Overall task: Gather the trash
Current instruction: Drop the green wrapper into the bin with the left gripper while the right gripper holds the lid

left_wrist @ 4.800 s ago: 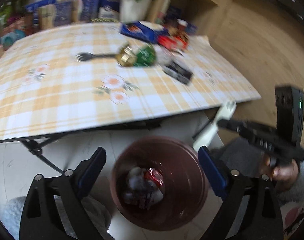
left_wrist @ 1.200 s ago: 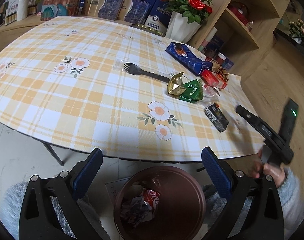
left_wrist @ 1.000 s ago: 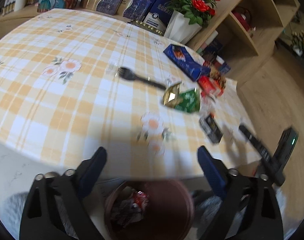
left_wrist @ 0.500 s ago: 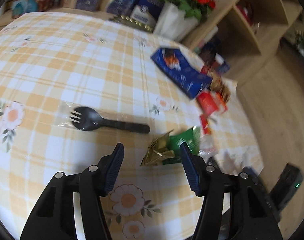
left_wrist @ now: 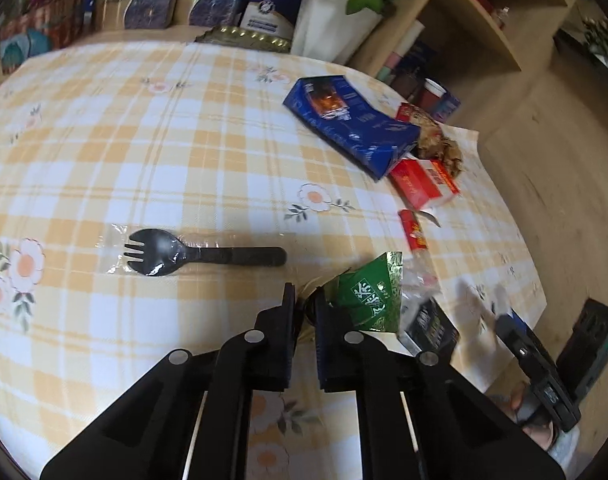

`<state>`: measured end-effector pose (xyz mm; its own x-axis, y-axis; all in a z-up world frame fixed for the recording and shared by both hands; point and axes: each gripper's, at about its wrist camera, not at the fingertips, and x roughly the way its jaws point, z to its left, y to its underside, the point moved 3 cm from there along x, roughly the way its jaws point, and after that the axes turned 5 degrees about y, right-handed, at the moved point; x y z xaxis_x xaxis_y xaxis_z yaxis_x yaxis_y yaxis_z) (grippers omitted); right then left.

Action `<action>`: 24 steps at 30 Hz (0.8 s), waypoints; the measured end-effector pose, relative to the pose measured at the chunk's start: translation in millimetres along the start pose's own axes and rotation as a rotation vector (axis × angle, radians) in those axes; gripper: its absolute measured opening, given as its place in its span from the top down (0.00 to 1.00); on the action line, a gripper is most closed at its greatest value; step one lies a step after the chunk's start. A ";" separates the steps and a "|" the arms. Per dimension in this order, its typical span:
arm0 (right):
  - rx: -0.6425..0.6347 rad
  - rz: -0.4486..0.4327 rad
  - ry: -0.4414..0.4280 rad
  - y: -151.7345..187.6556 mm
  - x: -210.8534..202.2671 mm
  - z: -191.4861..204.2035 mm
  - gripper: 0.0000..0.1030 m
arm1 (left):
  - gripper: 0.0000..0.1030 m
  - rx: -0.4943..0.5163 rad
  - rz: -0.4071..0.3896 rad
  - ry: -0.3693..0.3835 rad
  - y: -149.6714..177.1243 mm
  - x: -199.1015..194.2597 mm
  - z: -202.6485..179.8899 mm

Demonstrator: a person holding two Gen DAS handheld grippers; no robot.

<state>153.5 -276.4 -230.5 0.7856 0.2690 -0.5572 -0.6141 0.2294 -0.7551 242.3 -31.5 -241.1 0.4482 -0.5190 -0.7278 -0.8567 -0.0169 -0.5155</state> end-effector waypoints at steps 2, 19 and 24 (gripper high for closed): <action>-0.005 -0.010 -0.003 -1.3 -1.8 0.3 0.35 | 0.91 0.045 -0.011 -0.003 1.1 -13.6 -10.2; -0.159 -0.091 0.011 9.6 -88.9 43.8 0.35 | 0.91 0.213 -0.001 0.052 110.1 -92.5 -53.5; -0.203 -0.050 0.021 37.2 -102.6 55.8 0.35 | 0.91 0.271 0.053 0.053 143.8 -80.6 -57.7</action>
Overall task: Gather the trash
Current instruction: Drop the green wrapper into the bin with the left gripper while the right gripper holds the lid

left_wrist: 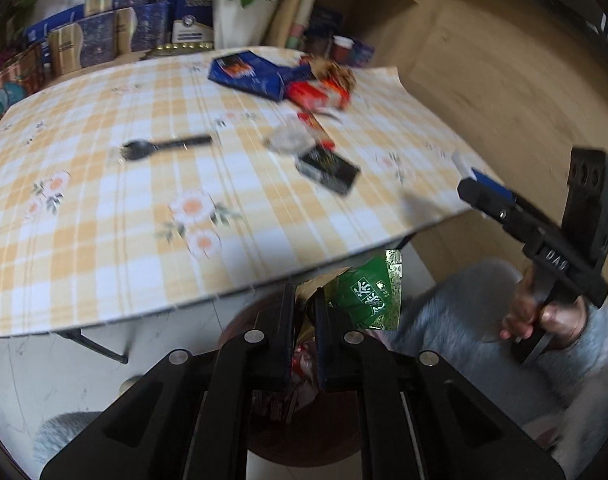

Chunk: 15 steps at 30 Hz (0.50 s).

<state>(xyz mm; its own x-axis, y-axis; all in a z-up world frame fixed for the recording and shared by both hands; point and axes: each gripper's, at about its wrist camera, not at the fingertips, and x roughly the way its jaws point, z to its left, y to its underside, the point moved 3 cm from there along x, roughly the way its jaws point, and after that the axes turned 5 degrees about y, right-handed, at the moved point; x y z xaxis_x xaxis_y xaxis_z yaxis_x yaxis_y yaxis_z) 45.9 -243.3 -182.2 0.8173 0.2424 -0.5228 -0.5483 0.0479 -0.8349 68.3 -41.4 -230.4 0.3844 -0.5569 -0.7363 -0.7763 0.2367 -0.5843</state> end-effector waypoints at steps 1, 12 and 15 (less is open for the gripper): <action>-0.007 0.001 0.003 1.5 -1.0 2.3 0.35 | 0.91 0.014 0.003 -0.002 5.2 3.3 -1.9; -0.024 0.072 0.046 16.8 21.4 -4.6 0.35 | 0.90 0.015 0.017 -0.041 32.4 29.2 6.9; -0.025 0.084 0.044 18.6 26.4 -3.3 0.35 | 0.90 -0.007 0.046 -0.049 33.4 38.0 14.7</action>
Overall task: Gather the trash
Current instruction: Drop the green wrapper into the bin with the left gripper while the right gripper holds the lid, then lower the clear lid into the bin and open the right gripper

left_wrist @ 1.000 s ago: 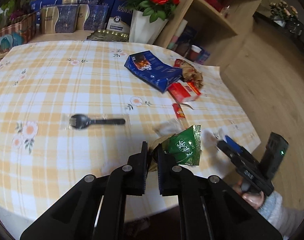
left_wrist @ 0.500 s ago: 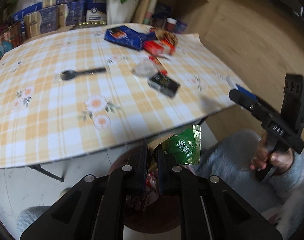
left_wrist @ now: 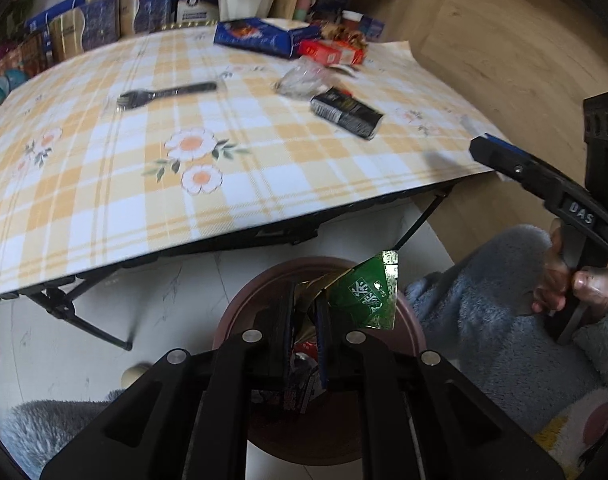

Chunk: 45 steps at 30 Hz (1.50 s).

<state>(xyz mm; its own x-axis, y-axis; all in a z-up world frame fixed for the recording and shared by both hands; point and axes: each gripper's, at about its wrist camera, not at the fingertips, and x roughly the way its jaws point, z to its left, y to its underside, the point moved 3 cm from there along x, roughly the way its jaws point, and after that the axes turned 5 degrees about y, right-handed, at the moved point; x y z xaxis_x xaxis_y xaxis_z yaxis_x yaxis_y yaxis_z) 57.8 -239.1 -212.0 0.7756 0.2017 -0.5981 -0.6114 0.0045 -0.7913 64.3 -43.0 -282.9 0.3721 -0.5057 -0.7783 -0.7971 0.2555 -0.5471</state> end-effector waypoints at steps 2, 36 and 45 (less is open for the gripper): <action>-0.009 0.002 -0.005 0.6 0.9 2.8 0.35 | 0.90 -0.001 0.009 -0.002 0.5 2.3 0.4; -0.129 0.193 -0.123 46.7 35.3 98.6 0.34 | 0.06 -0.100 -0.428 -0.337 -2.7 -134.9 41.2; -0.204 0.281 -0.114 67.5 59.2 108.8 0.34 | 0.06 -0.187 -0.436 -0.355 1.0 -132.4 59.7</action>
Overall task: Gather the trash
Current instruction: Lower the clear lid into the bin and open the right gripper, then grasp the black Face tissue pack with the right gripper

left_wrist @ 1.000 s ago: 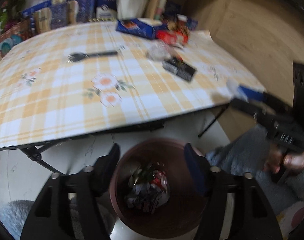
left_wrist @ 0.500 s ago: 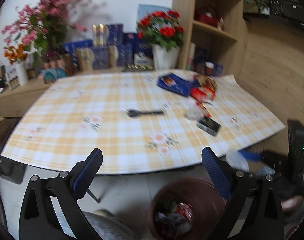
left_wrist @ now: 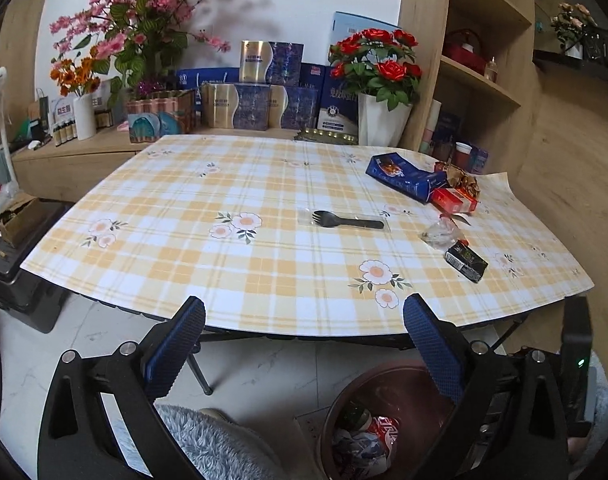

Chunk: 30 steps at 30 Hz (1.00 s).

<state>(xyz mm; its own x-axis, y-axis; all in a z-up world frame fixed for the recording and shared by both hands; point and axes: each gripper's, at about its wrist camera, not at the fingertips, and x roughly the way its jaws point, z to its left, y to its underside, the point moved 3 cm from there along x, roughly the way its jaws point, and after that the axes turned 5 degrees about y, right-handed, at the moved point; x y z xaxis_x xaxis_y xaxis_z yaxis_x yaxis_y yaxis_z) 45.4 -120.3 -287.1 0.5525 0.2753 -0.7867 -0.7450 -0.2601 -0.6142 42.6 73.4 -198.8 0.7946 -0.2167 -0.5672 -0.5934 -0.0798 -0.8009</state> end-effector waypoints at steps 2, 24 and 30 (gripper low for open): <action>-0.009 0.020 0.007 2.8 4.1 1.6 0.34 | 0.06 -0.005 0.006 0.007 0.0 2.9 0.1; 0.036 -0.099 0.099 -9.2 -26.2 -19.1 0.06 | 0.06 -0.014 0.026 0.004 2.0 8.0 0.2; 0.014 -0.220 0.092 -17.7 -51.0 -19.3 0.06 | 0.06 0.008 0.030 0.002 3.4 8.0 -4.4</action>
<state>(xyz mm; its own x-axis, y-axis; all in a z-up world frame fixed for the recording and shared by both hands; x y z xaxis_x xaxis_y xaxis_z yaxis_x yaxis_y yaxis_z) 37.6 -147.7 -237.2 0.7335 0.2378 -0.6367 -0.6077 -0.1899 -0.7711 46.4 67.1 -205.2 0.7764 -0.2204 -0.5905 -0.6158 -0.0657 -0.7851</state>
